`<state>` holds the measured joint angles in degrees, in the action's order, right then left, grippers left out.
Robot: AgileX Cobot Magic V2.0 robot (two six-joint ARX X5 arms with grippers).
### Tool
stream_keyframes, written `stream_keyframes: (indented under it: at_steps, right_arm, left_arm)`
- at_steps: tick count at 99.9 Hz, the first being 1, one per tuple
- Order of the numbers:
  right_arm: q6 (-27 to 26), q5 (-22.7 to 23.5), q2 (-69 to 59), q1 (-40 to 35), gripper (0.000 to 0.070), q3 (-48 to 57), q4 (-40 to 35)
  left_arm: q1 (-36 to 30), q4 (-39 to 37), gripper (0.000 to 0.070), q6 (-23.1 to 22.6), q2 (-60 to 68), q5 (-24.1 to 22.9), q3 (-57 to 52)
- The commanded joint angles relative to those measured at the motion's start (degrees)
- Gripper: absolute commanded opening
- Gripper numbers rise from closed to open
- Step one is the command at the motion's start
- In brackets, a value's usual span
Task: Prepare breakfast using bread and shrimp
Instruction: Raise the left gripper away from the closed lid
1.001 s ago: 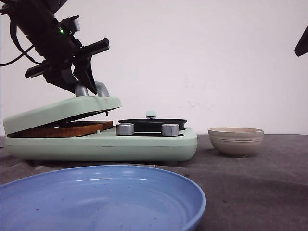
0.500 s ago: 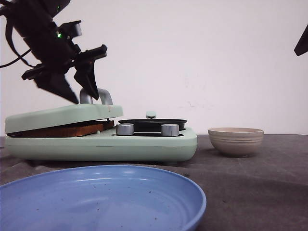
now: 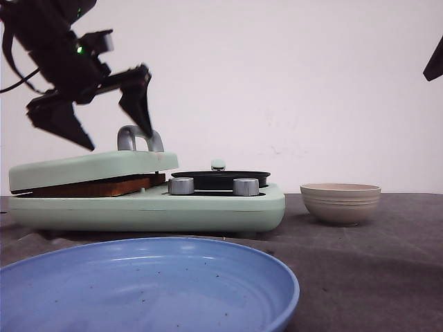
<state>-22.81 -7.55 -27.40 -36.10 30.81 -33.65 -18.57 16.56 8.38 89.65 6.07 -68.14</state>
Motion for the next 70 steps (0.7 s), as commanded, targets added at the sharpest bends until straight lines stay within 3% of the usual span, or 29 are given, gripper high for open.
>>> stream_keyframes:
  at_steps: [1, 23, 70]
  right_arm:
    - [-0.8, 0.0, -0.2, -0.5, 0.0317, 0.1, 0.2]
    - [-0.8, 0.0, -0.2, -0.5, 0.0317, 0.1, -1.7]
    - [-0.5, 0.0, -0.2, -0.5, 0.0317, 0.2, -2.0]
  left_arm:
    - [-0.3, -0.6, 0.0641, -0.2, 0.9, 0.9, -2.8]
    - [-0.3, 3.0, 0.0638, 0.0, -0.1, 3.3, -7.9]
    - [-0.3, 3.4, 0.0637, 0.3, -13.3, 3.2, -8.3]
